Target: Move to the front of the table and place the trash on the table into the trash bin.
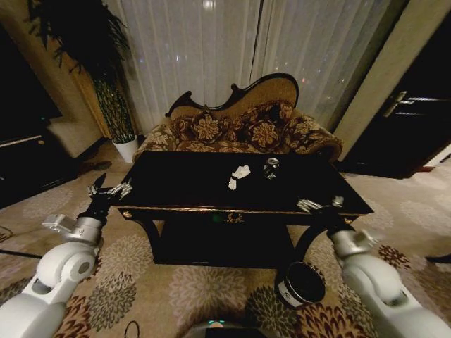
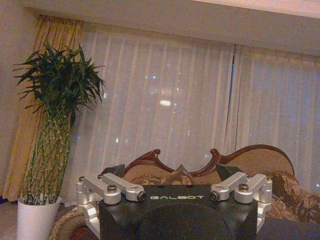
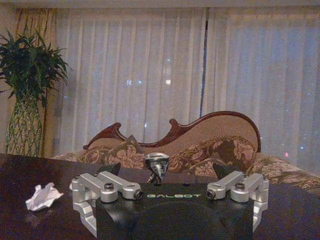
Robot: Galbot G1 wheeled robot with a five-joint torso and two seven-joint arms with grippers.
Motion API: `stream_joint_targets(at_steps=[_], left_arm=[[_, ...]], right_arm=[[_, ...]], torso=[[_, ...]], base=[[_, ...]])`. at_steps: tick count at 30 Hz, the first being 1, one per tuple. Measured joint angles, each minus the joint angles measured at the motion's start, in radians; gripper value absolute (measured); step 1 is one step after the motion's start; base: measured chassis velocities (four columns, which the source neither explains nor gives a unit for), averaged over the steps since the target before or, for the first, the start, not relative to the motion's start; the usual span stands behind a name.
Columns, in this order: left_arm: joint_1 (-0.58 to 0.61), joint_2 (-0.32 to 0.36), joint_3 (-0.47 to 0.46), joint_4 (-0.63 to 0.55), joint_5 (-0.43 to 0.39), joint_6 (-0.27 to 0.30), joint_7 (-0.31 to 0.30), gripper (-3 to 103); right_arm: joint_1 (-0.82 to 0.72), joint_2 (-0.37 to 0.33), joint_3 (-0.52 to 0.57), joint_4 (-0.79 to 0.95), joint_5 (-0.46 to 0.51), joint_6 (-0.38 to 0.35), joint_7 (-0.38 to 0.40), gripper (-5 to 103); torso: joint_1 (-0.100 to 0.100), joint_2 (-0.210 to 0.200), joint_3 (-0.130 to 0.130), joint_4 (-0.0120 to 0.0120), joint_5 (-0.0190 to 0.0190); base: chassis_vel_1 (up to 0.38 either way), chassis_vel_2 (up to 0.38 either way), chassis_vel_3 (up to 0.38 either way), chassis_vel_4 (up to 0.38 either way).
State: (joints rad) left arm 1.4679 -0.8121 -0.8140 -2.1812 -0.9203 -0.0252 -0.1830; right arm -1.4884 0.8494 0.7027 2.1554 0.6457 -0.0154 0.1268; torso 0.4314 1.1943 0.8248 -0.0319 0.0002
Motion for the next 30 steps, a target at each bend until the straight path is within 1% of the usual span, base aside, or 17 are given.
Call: stream_joint_targets(at_steps=[1, 4, 30], left_arm=[[0.000, 0.000, 0.000, 0.000, 0.000, 0.000, 0.000, 100], [0.000, 0.000, 0.000, 0.000, 0.000, 0.000, 0.000, 100], [0.000, 0.000, 0.000, 0.000, 0.000, 0.000, 0.000, 100]], right_arm=[[0.002, -0.001, -0.002, -0.002, 0.000, 0.000, 0.000, 100], [0.002, -0.001, -0.003, -0.004, 0.001, 0.000, 0.000, 100], [-0.003, 0.006, 0.003, -0.005, -0.001, 0.004, -0.002, 100]], torso=[[0.000, 0.000, 0.000, -0.0005, -0.0002], [0.000, 0.000, 0.000, -0.0007, -0.0002], [0.000, 0.000, 0.000, -0.0004, -0.0003]], base=[[0.000, 0.000, 0.000, 0.000], [0.000, 0.000, 0.000, 0.000], [0.000, 0.000, 0.000, 0.000]])
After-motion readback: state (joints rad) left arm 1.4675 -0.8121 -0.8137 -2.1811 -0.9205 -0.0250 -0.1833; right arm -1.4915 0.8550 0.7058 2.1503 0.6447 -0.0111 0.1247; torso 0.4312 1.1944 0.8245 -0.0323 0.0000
